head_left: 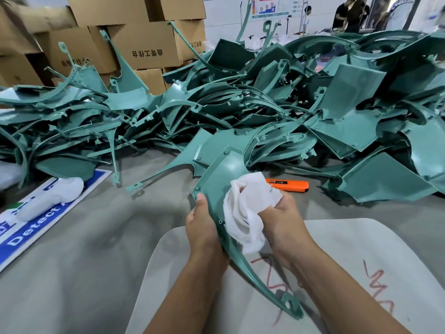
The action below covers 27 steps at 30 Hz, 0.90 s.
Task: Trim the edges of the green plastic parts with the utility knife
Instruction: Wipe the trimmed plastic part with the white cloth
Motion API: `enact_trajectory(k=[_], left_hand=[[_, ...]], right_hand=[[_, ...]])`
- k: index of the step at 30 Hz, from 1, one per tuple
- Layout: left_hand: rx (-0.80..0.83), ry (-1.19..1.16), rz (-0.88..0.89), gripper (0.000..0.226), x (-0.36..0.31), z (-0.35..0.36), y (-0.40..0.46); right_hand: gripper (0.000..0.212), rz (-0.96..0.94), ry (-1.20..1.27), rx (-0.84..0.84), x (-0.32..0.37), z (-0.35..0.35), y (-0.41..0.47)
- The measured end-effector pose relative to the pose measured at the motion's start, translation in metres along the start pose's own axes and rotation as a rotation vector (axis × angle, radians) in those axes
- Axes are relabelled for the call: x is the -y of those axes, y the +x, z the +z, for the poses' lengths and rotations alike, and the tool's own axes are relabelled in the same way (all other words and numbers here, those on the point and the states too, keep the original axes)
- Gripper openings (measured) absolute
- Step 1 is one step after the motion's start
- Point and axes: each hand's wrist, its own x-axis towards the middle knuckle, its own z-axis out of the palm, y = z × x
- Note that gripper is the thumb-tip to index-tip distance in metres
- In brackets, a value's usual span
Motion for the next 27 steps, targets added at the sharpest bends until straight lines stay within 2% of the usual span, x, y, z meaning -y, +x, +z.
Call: enact_trajectory(k=[4,7,9,12,15,20,24,27], left_hand=[[-0.003,-0.009,0.0,0.034,-0.002,-0.001,0.0],[0.009,0.045,0.007,0.044,-0.008,-0.003,0.001],[0.043,0.087,0.035,0.047,-0.011,-0.005,0.004],[0.067,0.09,0.053,0.035,-0.009,-0.004,0.011],[0.07,0.088,0.054,0.036,-0.01,-0.002,0.011],[0.059,-0.122,-0.037,0.042,-0.014,-0.008,0.012],[0.171,-0.273,-0.12,0.047,-0.022,-0.016,0.017],[0.234,-0.272,-0.165,0.047,-0.028,-0.017,0.022]], right_hand=[[0.033,-0.025,-0.034,0.005,-0.003,0.0,-0.003],[0.015,-0.001,-0.131,0.095,-0.01,0.003,-0.009],[0.027,0.037,-0.227,0.188,-0.012,0.003,-0.013],[0.028,0.049,-0.316,0.254,-0.004,-0.005,-0.009],[0.027,0.075,-0.39,0.378,0.005,-0.009,-0.007],[0.022,0.162,-0.49,0.508,0.015,-0.016,-0.008],[0.04,0.122,-0.531,0.639,0.019,-0.018,-0.012],[0.036,0.126,-0.593,0.642,0.02,-0.022,-0.012]])
